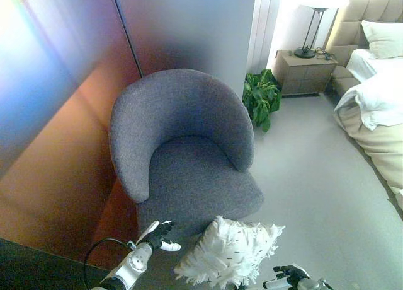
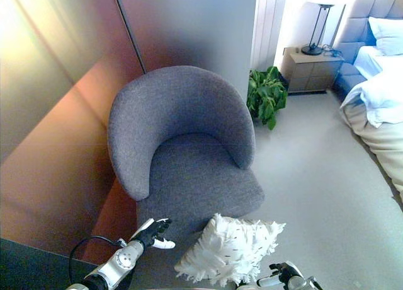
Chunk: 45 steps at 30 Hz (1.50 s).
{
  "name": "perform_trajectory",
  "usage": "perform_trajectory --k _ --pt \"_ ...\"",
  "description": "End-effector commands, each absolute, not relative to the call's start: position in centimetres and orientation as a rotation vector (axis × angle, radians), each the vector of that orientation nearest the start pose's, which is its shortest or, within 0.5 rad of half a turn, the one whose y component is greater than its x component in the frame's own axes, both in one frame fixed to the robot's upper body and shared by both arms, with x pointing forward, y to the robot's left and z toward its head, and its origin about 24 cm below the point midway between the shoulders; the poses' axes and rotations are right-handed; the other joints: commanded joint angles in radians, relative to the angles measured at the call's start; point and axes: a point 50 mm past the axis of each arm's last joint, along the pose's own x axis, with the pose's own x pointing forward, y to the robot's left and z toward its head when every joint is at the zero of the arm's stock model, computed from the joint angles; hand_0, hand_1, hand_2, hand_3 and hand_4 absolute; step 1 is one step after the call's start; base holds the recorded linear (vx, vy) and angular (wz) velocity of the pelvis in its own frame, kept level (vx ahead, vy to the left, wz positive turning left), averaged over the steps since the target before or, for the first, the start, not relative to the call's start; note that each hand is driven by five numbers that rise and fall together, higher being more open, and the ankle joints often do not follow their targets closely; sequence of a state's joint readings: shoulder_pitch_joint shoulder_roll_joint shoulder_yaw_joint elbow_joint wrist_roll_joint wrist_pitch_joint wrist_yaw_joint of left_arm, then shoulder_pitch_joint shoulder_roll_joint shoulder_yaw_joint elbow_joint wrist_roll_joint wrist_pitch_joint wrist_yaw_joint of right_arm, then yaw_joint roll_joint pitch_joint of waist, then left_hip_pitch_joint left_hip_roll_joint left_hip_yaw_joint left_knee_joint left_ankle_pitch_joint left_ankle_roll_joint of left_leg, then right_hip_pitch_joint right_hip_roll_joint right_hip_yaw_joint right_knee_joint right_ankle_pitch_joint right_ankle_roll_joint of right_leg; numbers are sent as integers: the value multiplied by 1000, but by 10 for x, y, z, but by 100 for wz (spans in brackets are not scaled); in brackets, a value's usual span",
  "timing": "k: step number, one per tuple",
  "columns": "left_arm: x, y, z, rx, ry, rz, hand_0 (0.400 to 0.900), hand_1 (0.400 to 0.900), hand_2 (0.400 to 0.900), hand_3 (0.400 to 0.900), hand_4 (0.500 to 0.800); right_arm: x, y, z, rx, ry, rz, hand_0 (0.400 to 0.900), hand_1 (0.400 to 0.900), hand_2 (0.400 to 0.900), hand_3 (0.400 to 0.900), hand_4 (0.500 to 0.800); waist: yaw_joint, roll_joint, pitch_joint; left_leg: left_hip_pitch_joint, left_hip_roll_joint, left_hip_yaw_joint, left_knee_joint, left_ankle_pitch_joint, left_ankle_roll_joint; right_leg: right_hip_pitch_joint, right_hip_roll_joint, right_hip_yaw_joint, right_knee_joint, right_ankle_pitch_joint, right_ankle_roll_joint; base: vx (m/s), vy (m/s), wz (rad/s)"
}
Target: Pick up the pillow and put it on the sofa.
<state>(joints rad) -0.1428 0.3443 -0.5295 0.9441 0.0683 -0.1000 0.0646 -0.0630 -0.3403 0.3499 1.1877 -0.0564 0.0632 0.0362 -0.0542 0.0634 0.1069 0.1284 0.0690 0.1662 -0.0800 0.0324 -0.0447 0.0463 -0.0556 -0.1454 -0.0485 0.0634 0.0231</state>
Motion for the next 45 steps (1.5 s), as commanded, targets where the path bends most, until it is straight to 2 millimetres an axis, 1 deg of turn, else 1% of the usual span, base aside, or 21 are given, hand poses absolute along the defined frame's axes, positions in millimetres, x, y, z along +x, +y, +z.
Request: perform_trajectory --k 1,5,13,17,20,23,24,26,27,28,32,34,40,45 --pt "238 195 -88 699 568 -295 900 900 900 900 800 134 -253 -145 -634 1195 190 900 900 900 900 800 3 -48 2 -27 -12 18 76 -90 18 2 -66 26 87 -110 106 0 0 0" --pt "240 194 -86 675 559 -291 900 900 900 900 800 135 -253 -145 -635 1191 190 900 900 900 900 800 2 -48 8 -30 -11 17 77 -88 17 -4 -66 27 89 -107 106 0 0 0" --pt "237 190 -89 707 566 -296 900 900 900 900 800 138 -250 -144 -635 1173 197 900 900 900 900 800 -6 -47 34 -49 -11 25 95 -95 18 -25 -68 41 83 -95 106 11 -8 -2" --pt "241 187 -87 698 553 -281 900 900 900 900 800 146 -250 -141 -646 1148 196 900 900 900 900 800 -16 -43 66 -74 -13 32 115 -101 17 -53 -73 55 81 -86 107 -20 -4 -9" --pt "254 181 -78 687 506 -258 900 900 900 900 800 164 -251 -134 -657 1093 175 900 900 900 900 800 -25 -41 117 -122 -14 40 145 -104 16 -101 -78 70 91 -76 105 -150 4 -10" --pt "273 175 -64 676 448 -235 900 900 900 900 800 189 -250 -122 -672 1021 155 900 900 900 900 800 -39 -37 182 -175 -10 46 172 -100 14 -157 -81 87 109 -64 101 -170 -9 -9" --pt "278 174 -60 675 435 -227 900 900 900 900 800 195 -249 -119 -676 1005 151 900 900 900 900 800 -43 -37 196 -189 -7 49 180 -99 13 -171 -81 91 113 -61 100 -89 -12 -6" --pt "278 174 -60 675 435 -227 900 900 900 900 800 195 -249 -119 -676 1005 151 900 900 900 900 800 -43 -37 196 -189 -7 49 180 -99 13 -171 -81 91 113 -61 100 -71 -23 -6" --pt "293 173 -47 671 390 -182 900 900 900 900 800 214 -245 -109 -689 944 143 900 900 900 900 800 -60 -40 247 -243 2 52 216 -94 8 -230 -84 106 144 -54 96 -134 -48 -12" --pt "298 173 -43 669 378 -166 900 900 900 900 800 219 -243 -107 -692 928 142 900 900 900 900 800 -64 -42 261 -259 5 51 228 -93 5 -247 -83 108 155 -52 94 -158 -55 -14" --pt "315 167 -25 653 316 -110 900 900 900 900 800 235 -241 -96 -694 864 129 900 900 900 900 800 -85 -49 312 -319 16 47 279 -93 -7 -312 -84 117 197 -48 86 -66 -22 -6" --pt "321 165 -19 651 302 -98 900 900 900 900 800 238 -240 -93 -693 844 127 900 900 900 900 800 -92 -52 325 -337 18 45 296 -95 -10 -329 -83 121 208 -48 84 -31 -25 -4" --pt "333 162 -6 651 267 -48 900 900 900 900 800 252 -231 -85 -681 794 124 900 900 900 900 800 -104 -70 371 -404 32 44 369 -103 -21 -393 -84 129 254 -45 80 -28 -45 -4" --pt "343 163 5 652 244 -14 900 900 900 900 800 264 -221 -78 -667 754 122 900 900 900 900 800 -113 -75 406 -430 38 47 383 -101 -25 -425 -80 137 275 -45 79 -14 -21 -1"
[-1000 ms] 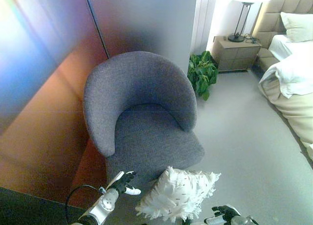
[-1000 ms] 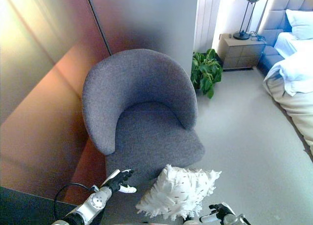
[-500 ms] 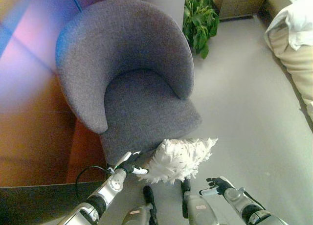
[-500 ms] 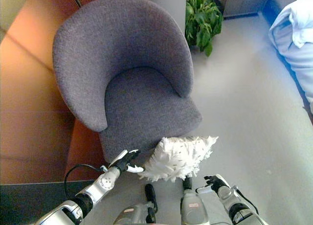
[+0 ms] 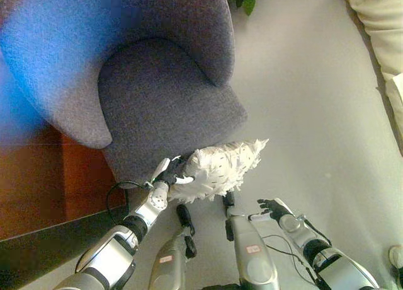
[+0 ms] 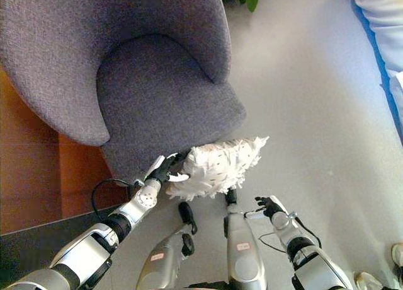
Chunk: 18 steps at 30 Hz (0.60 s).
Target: Pick up the pillow and put it on the sofa.
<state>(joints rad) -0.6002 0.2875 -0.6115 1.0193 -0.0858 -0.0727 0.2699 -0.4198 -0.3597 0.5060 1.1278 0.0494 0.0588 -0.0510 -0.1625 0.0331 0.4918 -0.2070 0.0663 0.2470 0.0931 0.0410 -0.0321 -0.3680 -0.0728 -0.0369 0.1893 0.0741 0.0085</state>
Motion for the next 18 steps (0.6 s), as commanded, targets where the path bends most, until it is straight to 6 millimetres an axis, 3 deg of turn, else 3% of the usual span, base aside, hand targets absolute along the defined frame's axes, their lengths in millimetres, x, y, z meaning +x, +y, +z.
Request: perform_trajectory --k 1,11,18 --pt "346 165 8 647 242 -6 900 900 900 900 800 268 -217 -75 -666 740 124 900 900 900 900 800 -7 -46 27 -105 42 -31 212 -107 -38 -25 -61 32 44 -55 93 -48 -24 -4" --pt "362 167 29 646 200 60 900 900 900 900 800 292 -196 -54 -636 617 112 900 900 900 900 800 -28 -52 28 -229 53 -21 252 -96 -44 -155 -42 54 95 -54 87 -34 -23 -4" --pt "378 173 56 672 145 136 900 900 900 900 800 307 -180 -31 -638 487 115 900 900 900 900 800 -49 -71 28 -355 63 -21 299 -89 -48 -278 -22 71 138 -44 84 -59 -36 -6"
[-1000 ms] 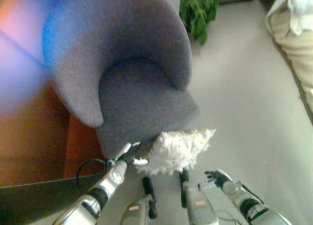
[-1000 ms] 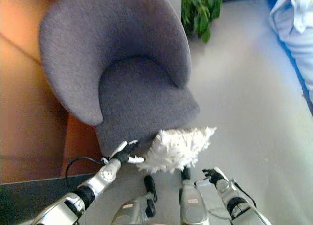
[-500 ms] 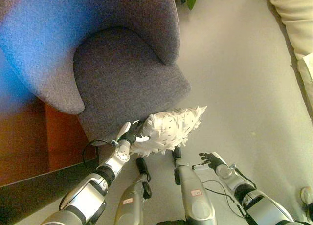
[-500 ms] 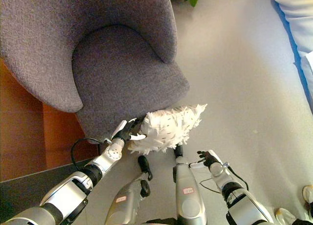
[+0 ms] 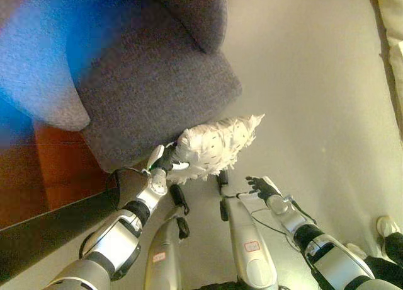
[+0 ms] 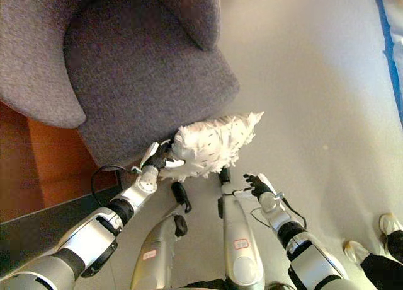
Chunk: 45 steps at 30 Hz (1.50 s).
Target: Pick up the pillow and put it on the sofa.
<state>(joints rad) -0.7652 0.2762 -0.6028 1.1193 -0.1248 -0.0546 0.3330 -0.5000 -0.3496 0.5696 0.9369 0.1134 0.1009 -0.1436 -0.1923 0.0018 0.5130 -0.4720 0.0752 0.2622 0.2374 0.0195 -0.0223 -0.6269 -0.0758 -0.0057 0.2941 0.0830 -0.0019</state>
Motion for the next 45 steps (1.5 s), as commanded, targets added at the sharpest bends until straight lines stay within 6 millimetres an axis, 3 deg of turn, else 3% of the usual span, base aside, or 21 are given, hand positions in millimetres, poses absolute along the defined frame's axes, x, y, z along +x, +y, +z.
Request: perform_trajectory --k 1,12,13,14,15,16,22,30,38,45 --pt "381 174 62 674 133 154 900 900 900 900 800 309 -177 -27 -638 467 117 900 900 900 900 800 -24 -44 7 -116 56 -37 164 -67 -59 -42 -15 42 38 -51 95 -49 -36 -3" --pt "401 188 109 691 39 286 900 900 900 900 800 309 -169 -17 -599 399 142 900 900 900 900 800 -51 -78 7 -261 62 -63 232 -73 -60 -173 3 37 88 -44 94 -35 -53 0" --pt "402 187 113 693 35 291 710 710 710 710 686 308 -167 -17 -594 393 144 900 900 900 900 800 -54 -81 7 -273 63 -68 240 -74 -60 -185 4 36 92 -43 94 -14 -51 4" --pt "403 187 115 693 32 292 710 710 710 710 686 308 -167 -16 -591 389 145 900 900 900 900 800 -55 -82 7 -280 63 -71 244 -75 -60 -191 4 36 95 -42 94 -9 -59 5" --pt "405 187 119 693 26 295 586 586 586 586 612 308 -165 -15 -586 381 147 900 900 900 900 800 -58 -85 7 -289 63 -76 248 -76 -61 -201 5 34 98 -41 93 -2 -48 4" --pt "405 187 121 691 22 296 400 400 400 400 500 308 -165 -15 -583 377 147 900 900 900 900 800 -59 -85 7 -293 63 -78 249 -76 -61 -205 5 34 98 -40 93 -14 -74 7" --pt "413 184 142 726 -15 299 400 400 400 400 500 309 -159 -8 -553 327 140 900 900 900 900 800 -71 -95 7 -329 58 -94 255 -80 -62 -243 8 28 101 -31 90 -11 -57 6" --pt "414 178 147 720 -37 280 400 400 400 400 500 308 -161 -8 -539 314 127 900 900 900 900 800 -77 -90 7 -328 52 -100 247 -85 -63 -249 4 29 94 -28 86 -5 -6 5" --pt "412 170 140 654 -41 218 400 400 400 400 500 301 -168 -19 -533 359 115 900 900 900 900 800 -70 -77 7 -275 46 -99 228 -88 -61 -203 0 31 86 -36 85 5 7 1" --pt "402 157 118 555 -33 108 400 400 400 400 500 277 -194 -53 -562 532 98 900 900 900 900 800 -39 -44 7 -95 45 -100 160 -85 -61 -25 -23 13 58 -68 93 62 47 2"
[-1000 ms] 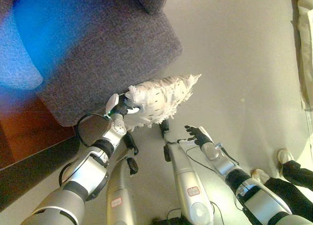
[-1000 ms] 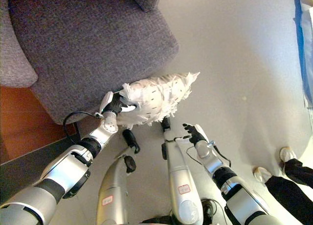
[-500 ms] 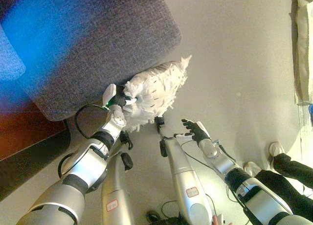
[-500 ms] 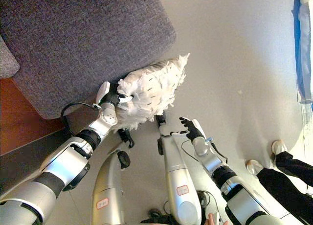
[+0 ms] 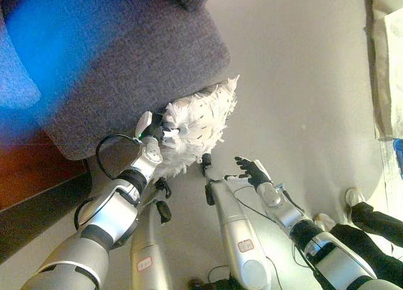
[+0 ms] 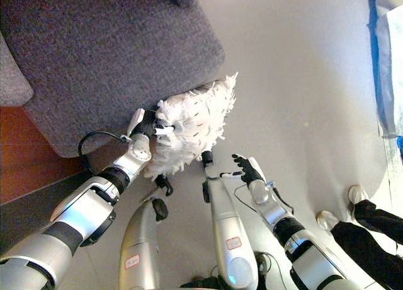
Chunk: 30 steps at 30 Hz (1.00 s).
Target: Pick up the pillow and put it on the sofa.
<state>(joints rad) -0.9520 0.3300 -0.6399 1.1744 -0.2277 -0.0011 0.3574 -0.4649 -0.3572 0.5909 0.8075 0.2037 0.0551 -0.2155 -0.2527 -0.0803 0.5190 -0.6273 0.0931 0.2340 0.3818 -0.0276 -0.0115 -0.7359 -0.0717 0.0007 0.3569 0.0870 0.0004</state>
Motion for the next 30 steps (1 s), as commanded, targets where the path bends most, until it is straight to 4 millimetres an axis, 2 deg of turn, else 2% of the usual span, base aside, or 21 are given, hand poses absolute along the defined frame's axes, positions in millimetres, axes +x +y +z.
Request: perform_trajectory --k 1,3,9,17,23,30 --pt "400 156 114 544 -25 89 400 400 400 400 500 272 -199 -59 -566 565 96 900 900 900 900 800 27 42 1 93 26 -72 5 -38 -71 116 -32 3 -11 -76 92 117 52 8" --pt "397 157 107 506 -7 54 400 400 400 400 500 260 -207 -71 -568 628 96 900 900 900 900 800 39 49 0 162 23 -70 -19 -40 -69 184 -42 -6 -25 -83 94 104 41 6" --pt "383 152 88 433 11 -49 400 400 400 400 500 218 -221 -101 -531 774 81 900 900 900 900 800 62 67 -79 309 7 -62 -123 -19 -65 331 -60 -28 -91 -94 99 116 47 6" --pt "375 148 87 436 12 -138 400 400 400 400 500 174 -238 -125 -521 935 72 900 900 900 900 800 77 83 -180 459 -5 -51 -231 0 -57 496 -64 -51 -172 -102 109 121 35 5" --pt "373 148 102 401 -21 -191 400 400 400 400 500 150 -247 -136 -529 1043 80 900 900 900 900 800 91 98 -239 550 -17 -52 -277 -6 -50 601 -64 -65 -225 -109 113 117 35 4" --pt "376 152 135 308 -82 -175 400 400 400 400 500 126 -250 -145 -533 1137 107 900 900 900 900 800 106 111 -306 610 -27 -67 -306 -11 -46 672 -63 -79 -252 -121 112 116 19 6"
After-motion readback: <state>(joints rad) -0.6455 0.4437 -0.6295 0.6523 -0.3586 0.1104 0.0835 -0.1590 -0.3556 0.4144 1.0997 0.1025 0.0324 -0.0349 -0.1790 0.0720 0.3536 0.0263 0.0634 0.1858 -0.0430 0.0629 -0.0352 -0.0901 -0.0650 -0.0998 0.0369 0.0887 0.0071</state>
